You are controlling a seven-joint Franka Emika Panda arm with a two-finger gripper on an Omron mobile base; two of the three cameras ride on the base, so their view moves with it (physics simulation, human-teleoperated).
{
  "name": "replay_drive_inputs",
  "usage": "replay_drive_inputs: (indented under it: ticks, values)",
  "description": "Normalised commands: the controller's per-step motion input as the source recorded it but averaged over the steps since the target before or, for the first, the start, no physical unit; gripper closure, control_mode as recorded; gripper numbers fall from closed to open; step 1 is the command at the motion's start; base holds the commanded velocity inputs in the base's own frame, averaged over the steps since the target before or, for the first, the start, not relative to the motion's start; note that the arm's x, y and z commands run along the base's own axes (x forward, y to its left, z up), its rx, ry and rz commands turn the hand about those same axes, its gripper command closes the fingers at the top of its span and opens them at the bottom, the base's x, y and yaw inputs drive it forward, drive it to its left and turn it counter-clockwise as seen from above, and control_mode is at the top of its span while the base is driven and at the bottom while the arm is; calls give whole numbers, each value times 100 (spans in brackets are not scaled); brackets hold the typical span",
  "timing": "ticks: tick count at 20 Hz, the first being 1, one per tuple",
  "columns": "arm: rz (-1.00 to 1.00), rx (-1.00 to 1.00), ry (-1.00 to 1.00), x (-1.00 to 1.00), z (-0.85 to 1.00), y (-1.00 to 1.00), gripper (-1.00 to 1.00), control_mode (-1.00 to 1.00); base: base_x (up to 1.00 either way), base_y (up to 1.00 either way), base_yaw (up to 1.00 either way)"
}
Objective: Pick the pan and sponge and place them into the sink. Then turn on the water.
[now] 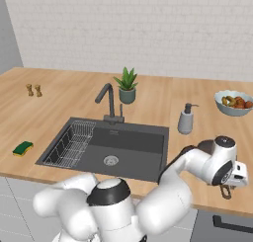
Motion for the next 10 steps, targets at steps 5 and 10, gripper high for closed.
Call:
replay_drive_inputs:
  ticks: [5, 10]
  values:
    - [4, 1, 0, 33, -23, -29, -100, -100, 0, 0, 0]
    - [6, 6, 0, 35, -12, -42, -100, -100, 0, 0, 0]
